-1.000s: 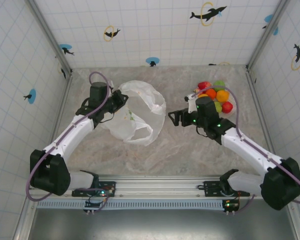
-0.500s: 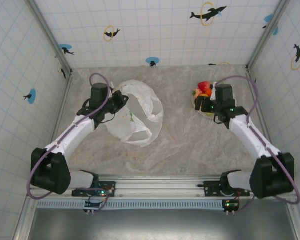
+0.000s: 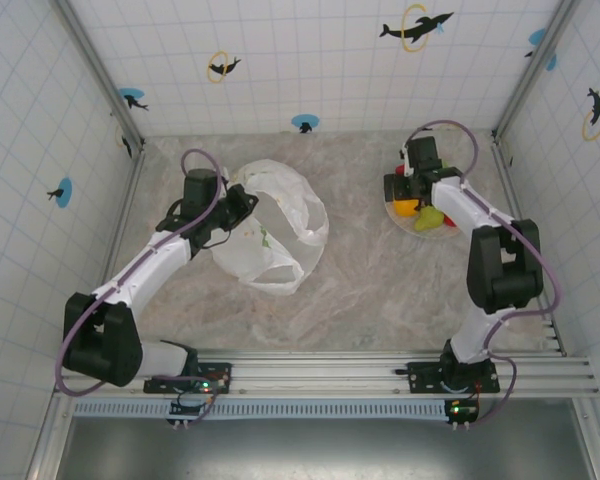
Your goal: Place the fruits into the plastic bag
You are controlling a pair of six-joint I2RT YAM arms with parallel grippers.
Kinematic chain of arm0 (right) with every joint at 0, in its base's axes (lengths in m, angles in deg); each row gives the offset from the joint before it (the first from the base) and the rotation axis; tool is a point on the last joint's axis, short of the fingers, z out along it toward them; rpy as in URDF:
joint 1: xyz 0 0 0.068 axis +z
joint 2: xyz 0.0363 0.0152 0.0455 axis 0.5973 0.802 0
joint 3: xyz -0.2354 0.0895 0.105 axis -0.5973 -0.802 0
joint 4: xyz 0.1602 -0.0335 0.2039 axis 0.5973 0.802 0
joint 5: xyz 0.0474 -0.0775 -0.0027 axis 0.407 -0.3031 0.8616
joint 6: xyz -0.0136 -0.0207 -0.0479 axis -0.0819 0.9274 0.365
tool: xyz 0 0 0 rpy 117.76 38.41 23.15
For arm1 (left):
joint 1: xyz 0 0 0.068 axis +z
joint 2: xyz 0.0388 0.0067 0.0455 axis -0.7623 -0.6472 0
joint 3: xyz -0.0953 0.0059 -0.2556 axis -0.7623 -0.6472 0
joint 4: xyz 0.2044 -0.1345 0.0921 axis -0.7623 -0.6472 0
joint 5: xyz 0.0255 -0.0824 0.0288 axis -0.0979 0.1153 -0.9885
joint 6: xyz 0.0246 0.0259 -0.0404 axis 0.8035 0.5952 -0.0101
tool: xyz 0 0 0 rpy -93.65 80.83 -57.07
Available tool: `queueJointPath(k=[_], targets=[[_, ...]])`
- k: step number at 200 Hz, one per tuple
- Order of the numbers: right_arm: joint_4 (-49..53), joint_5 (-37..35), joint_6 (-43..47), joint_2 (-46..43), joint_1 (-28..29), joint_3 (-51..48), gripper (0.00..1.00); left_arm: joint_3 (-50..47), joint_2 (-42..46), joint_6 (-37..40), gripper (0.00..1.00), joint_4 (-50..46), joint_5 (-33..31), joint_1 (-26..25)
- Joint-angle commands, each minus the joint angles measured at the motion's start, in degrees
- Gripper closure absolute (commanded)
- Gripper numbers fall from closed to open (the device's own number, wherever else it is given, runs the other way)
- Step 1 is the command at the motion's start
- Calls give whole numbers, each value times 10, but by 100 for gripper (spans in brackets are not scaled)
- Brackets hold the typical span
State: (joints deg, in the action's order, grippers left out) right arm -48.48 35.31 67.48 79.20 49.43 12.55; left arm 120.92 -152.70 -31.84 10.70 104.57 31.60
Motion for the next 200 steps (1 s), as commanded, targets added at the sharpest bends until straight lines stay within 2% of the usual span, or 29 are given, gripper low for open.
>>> queueJointPath(k=[1, 58, 116, 161, 200], targets=[[53, -32, 28, 32, 1, 49, 1, -4, -7, -2, 100, 4, 7, -2], [81, -36, 41, 86, 9, 81, 3, -5, -10, 1, 100, 3, 8, -2], [89, -44, 49, 116, 16, 88, 11, -9, -11, 2, 100, 3, 10, -2], [94, -58, 58, 119, 22, 91, 25, -13, -9, 3, 100, 2, 10, -2], [100, -52, 54, 84, 25, 84, 36, -14, -2, 7, 100, -8, 0, -2]])
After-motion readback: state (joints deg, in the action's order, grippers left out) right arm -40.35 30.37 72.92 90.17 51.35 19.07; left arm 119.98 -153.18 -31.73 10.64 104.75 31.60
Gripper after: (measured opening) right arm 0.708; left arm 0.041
